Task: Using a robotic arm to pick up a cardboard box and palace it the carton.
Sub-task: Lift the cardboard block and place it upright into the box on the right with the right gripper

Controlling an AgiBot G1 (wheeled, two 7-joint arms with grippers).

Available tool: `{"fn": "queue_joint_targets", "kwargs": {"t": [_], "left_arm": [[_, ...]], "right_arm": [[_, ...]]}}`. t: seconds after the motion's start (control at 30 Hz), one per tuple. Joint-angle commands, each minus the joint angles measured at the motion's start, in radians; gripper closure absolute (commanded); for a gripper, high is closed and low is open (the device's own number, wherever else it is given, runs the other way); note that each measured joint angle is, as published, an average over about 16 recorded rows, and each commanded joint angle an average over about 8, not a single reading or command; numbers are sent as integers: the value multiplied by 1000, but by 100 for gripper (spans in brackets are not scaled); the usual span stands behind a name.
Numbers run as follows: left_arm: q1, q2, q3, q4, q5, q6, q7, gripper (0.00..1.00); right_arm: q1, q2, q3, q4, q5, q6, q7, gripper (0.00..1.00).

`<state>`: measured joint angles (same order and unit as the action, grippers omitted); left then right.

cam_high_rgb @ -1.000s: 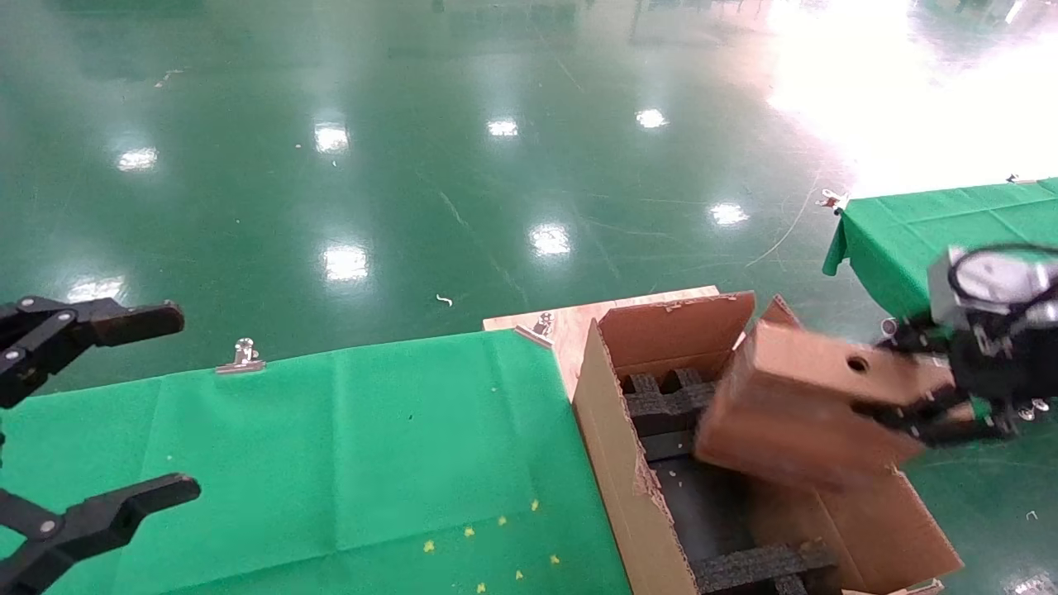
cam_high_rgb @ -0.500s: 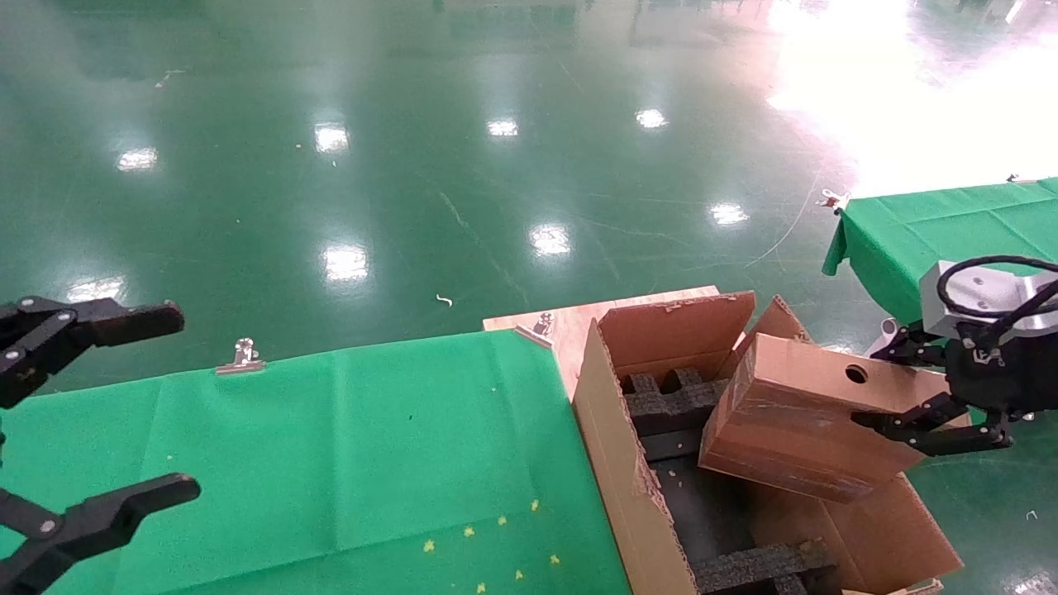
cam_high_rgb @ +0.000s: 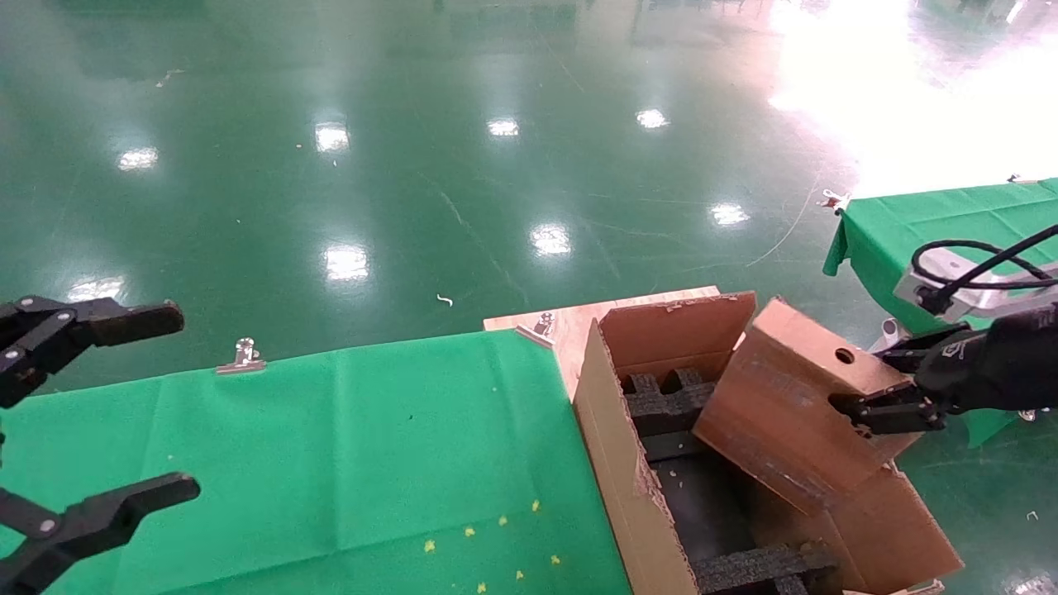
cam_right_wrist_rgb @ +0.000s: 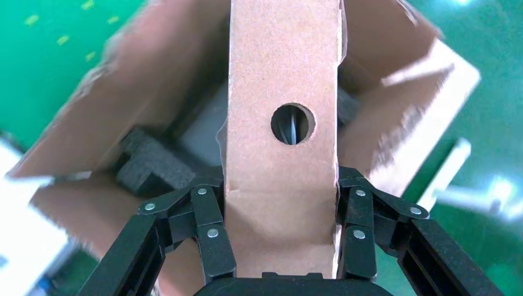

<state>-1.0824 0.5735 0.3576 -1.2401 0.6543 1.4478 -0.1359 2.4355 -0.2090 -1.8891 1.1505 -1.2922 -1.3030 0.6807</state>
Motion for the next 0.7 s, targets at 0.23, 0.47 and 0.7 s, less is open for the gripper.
{"fn": "queue_joint_targets", "kwargs": {"t": [0.23, 0.47, 0.7], "left_arm": [[0, 0, 0, 0, 0, 0, 0, 0], [0, 0, 0, 0, 0, 0, 0, 0], [0, 0, 0, 0, 0, 0, 0, 0]], "right_arm": [[-23, 61, -36, 177, -128, 138, 366, 100], [-37, 62, -49, 206, -153, 172, 465, 100], [-39, 59, -49, 191, -149, 171, 462, 100]]}}
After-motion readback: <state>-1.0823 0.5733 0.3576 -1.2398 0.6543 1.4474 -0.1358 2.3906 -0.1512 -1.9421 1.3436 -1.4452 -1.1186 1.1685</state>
